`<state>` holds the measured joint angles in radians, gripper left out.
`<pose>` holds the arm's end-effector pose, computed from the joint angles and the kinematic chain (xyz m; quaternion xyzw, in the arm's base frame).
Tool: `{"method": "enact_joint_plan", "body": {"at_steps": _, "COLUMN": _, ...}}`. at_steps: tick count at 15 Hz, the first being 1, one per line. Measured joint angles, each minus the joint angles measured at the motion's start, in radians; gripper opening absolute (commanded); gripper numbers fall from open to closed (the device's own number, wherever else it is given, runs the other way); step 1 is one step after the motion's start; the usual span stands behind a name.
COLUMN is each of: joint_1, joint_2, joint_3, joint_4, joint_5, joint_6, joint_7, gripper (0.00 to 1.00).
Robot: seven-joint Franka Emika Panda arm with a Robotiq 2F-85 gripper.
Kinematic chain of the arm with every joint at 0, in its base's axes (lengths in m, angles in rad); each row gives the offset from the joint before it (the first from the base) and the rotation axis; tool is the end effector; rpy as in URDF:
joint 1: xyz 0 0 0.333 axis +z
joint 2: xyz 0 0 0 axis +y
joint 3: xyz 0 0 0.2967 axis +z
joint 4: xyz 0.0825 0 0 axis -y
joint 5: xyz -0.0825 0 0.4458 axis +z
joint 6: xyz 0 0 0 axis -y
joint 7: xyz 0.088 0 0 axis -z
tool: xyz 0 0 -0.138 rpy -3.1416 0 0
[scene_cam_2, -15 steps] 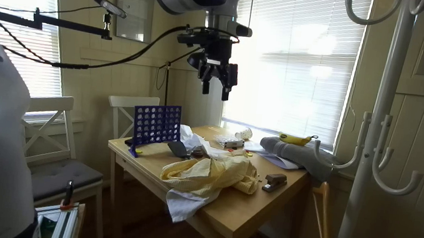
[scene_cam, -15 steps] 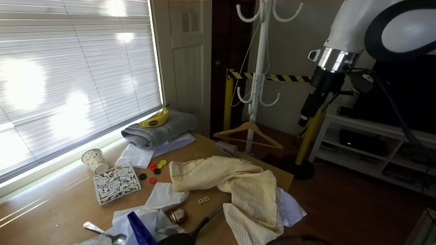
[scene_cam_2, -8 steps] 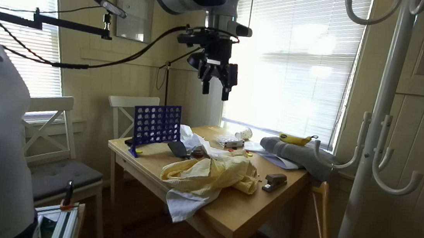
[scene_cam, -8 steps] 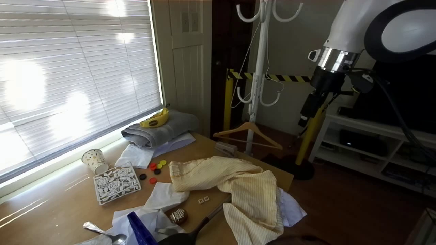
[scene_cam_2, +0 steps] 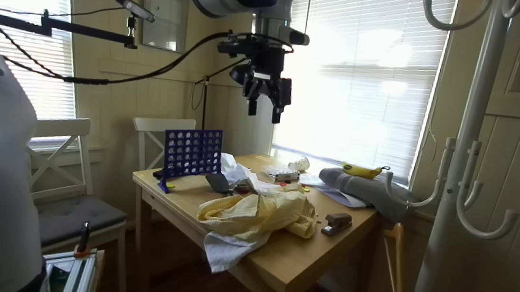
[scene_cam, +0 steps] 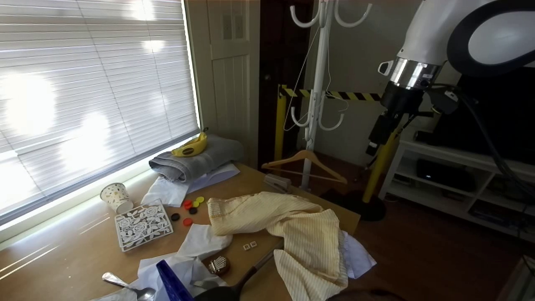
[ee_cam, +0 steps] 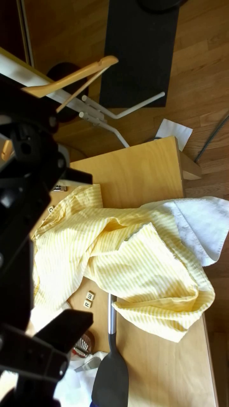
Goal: Take the hanger off the coat hook and place it on the table
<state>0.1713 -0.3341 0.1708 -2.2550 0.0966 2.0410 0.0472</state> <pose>0.4985 0.1869 0.4358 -0.9904 -0.1245 -0.0541 0.0271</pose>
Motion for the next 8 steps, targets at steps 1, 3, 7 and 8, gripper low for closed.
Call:
{"method": "enact_joint_plan", "body": {"at_steps": 1, "joint_1": 0.000, "joint_2": 0.000, "joint_3": -0.001, "joint_4": 0.000, "joint_5": -0.001, "joint_6": 0.000, "joint_7": 0.000, "gripper": 1.00}}
{"method": "enact_joint_plan", "body": {"at_steps": 3, "joint_1": -0.002, "joint_2": -0.005, "joint_3": -0.008, "joint_4": 0.000, "joint_5": -0.003, "joint_6": 0.009, "joint_7": -0.018, "gripper": 1.00}}
{"method": "enact_joint_plan", "body": {"at_steps": 7, "joint_1": -0.002, "joint_2": -0.058, "joint_3": -0.059, "joint_4": 0.000, "joint_5": -0.021, "joint_6": 0.018, "joint_7": -0.205, "gripper": 1.00}}
{"method": "enact_joint_plan", "body": {"at_steps": 8, "joint_1": -0.001, "joint_2": -0.076, "joint_3": -0.078, "joint_4": 0.000, "joint_5": -0.022, "joint_6": 0.017, "joint_7": -0.272, "gripper": 1.00}}
